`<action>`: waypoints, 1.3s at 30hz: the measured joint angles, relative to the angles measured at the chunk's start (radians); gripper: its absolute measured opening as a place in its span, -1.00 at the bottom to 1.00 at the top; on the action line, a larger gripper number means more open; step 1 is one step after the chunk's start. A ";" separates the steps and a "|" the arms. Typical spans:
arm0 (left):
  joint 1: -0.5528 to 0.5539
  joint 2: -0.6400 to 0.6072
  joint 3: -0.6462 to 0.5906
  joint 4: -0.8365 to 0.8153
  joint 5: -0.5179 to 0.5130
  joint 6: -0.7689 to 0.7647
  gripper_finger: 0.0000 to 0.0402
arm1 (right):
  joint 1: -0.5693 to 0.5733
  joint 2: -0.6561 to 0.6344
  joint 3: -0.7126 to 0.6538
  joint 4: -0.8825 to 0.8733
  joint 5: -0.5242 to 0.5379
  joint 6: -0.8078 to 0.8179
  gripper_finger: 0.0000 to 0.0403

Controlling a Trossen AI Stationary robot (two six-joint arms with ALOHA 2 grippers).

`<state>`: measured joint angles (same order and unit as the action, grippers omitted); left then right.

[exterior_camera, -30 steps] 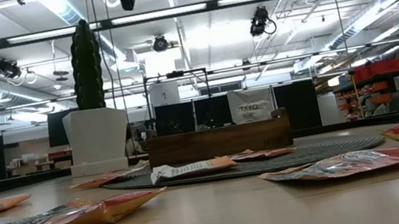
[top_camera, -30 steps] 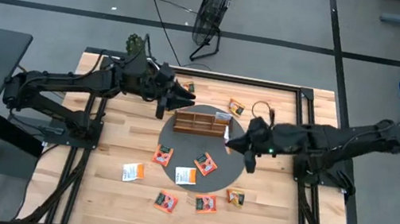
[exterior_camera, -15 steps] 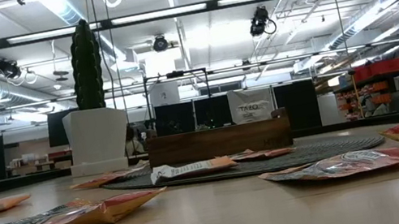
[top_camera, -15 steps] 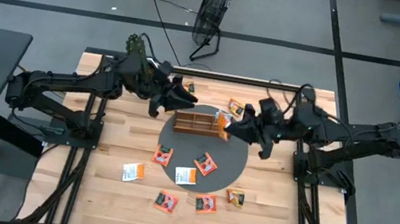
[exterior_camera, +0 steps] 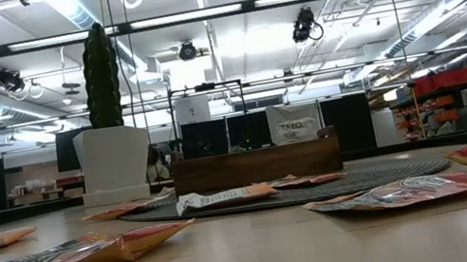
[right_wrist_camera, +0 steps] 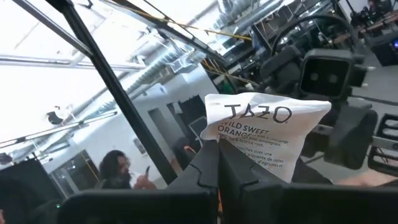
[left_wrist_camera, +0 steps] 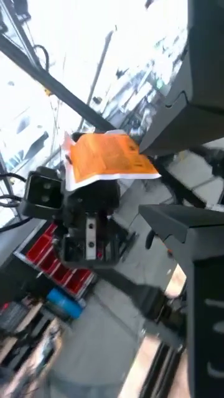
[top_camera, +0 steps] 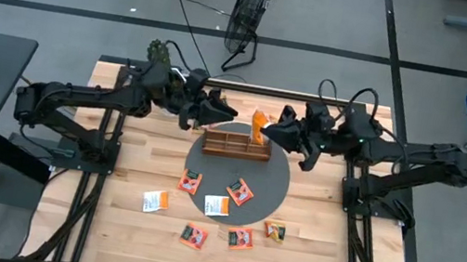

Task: Pick & Place Tea
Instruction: Put the white tea bag into the right section of the wooden organizer

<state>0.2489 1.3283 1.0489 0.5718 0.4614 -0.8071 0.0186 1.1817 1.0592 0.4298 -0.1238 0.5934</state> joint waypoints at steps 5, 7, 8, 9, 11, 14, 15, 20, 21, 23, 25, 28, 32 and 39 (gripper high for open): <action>0.000 0.033 0.001 0.093 0.013 -0.058 -0.29 | -0.007 0.031 0.000 0.043 -0.002 0.005 -1.00; 0.000 0.051 0.001 0.106 0.007 -0.073 -0.29 | -0.007 0.041 0.000 0.068 -0.008 0.005 -1.00; 0.000 0.055 0.000 0.101 0.006 -0.078 -0.29 | -0.007 0.046 0.000 0.085 -0.008 0.005 -1.00; 0.000 0.059 -0.002 0.100 0.005 -0.087 -0.29 | -0.007 0.049 0.000 0.087 -0.008 0.005 -1.00; -0.008 0.073 0.000 0.149 -0.004 -0.100 -0.29 | -0.010 0.057 0.000 0.090 -0.008 0.005 -1.00; -0.016 0.076 0.000 0.163 -0.016 -0.102 -0.29 | -0.012 0.074 0.000 0.091 -0.008 0.008 -1.00; -0.021 0.080 0.000 0.165 -0.021 -0.098 -0.29 | -0.012 0.077 0.000 0.092 -0.008 0.008 -1.00; -0.035 0.090 0.000 0.172 -0.022 -0.101 -0.29 | -0.021 0.085 0.000 0.098 0.004 0.000 -1.00; -0.038 0.092 0.000 0.168 -0.023 -0.101 -0.29 | -0.026 0.085 0.000 0.093 0.005 0.000 -1.00; -0.045 0.095 0.000 0.172 -0.023 -0.096 -0.29 | -0.037 0.084 0.000 0.078 0.011 0.000 -1.00; -0.051 0.093 0.000 0.185 -0.024 -0.073 -0.29 | -0.043 0.084 0.000 0.072 0.010 0.002 -1.00; -0.051 0.093 0.000 0.190 -0.022 -0.066 -0.34 | -0.051 0.083 0.000 0.060 0.009 0.016 -1.00; -0.051 0.093 0.000 0.191 -0.023 -0.063 -0.54 | -0.058 0.083 0.000 0.040 0.009 0.024 -1.00; -0.043 0.093 0.000 0.195 -0.011 -0.061 -0.94 | -0.058 0.077 0.000 0.033 0.005 0.027 -1.00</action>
<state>0.2062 1.4212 1.0489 0.7664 0.4505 -0.8677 -0.0391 1.2587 1.0588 0.4629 -0.1188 0.6201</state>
